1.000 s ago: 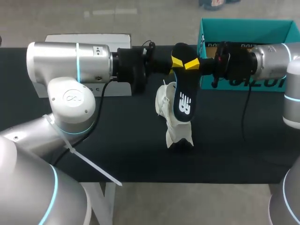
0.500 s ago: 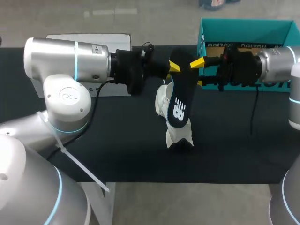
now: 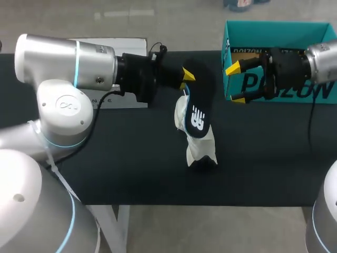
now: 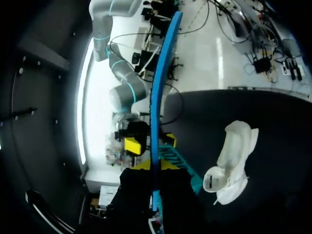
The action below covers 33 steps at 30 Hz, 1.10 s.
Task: Take the shoe out of the shoebox, open the shoe tongue, remove and reinsert the insole, then place the shoe into the shoebox
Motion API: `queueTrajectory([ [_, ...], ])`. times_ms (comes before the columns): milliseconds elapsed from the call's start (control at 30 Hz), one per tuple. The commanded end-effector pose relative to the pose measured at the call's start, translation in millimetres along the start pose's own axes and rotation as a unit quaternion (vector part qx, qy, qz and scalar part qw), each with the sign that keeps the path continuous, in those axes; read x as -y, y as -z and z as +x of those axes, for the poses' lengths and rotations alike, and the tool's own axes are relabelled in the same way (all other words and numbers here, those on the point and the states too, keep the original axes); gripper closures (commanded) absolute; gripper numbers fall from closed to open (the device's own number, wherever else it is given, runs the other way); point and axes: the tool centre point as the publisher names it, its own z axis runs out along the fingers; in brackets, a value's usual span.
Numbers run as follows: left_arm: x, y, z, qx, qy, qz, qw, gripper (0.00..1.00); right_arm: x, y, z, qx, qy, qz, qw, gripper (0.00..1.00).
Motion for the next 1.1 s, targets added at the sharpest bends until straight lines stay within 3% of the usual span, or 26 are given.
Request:
queueTrajectory([
  [33, 7, -3, -4.0, -0.018, 0.015, -0.004, 1.0, 1.0, 2.8, 0, 1.0, 0.004, -0.001, -0.003, 1.0, 0.0],
  [100, 10, -3, -5.8, -0.016, 0.022, -0.004, 1.0, 1.0, 4.8, -3, -7.2, 0.026, 0.004, 0.008, 1.0, 0.0],
  [200, 14, 1, -8.9, -0.016, 0.046, -0.008, 0.999, 1.0, 7.0, 10, -26.0, 0.071, -0.008, 0.01, 0.997, 0.0],
  [333, 28, 9, -11.0, -0.038, 0.089, 0.002, 0.995, 1.0, 6.5, 46, -48.7, 0.106, -0.029, -0.002, 0.994, 0.0],
  [500, 43, 21, -1.6, -0.06, 0.083, 0.016, 0.995, 1.0, 2.2, 93, -67.1, 0.124, -0.046, -0.045, 0.99, 0.0],
  [667, 52, 25, 13.5, -0.064, 0.11, 0.005, 0.992, 1.0, 2.1, 124, -74.3, 0.149, -0.03, -0.072, 0.986, 0.0],
  [867, 63, 27, 28.6, -0.067, 0.137, 0.001, 0.988, 1.0, 7.3, 155, -68.8, 0.179, 0.009, -0.107, 0.978, 0.0],
  [1100, 64, 29, 37.4, -0.078, 0.147, -0.002, 0.986, 1.0, 11.5, 170, -64.1, 0.193, 0.012, -0.126, 0.973, 0.0],
])
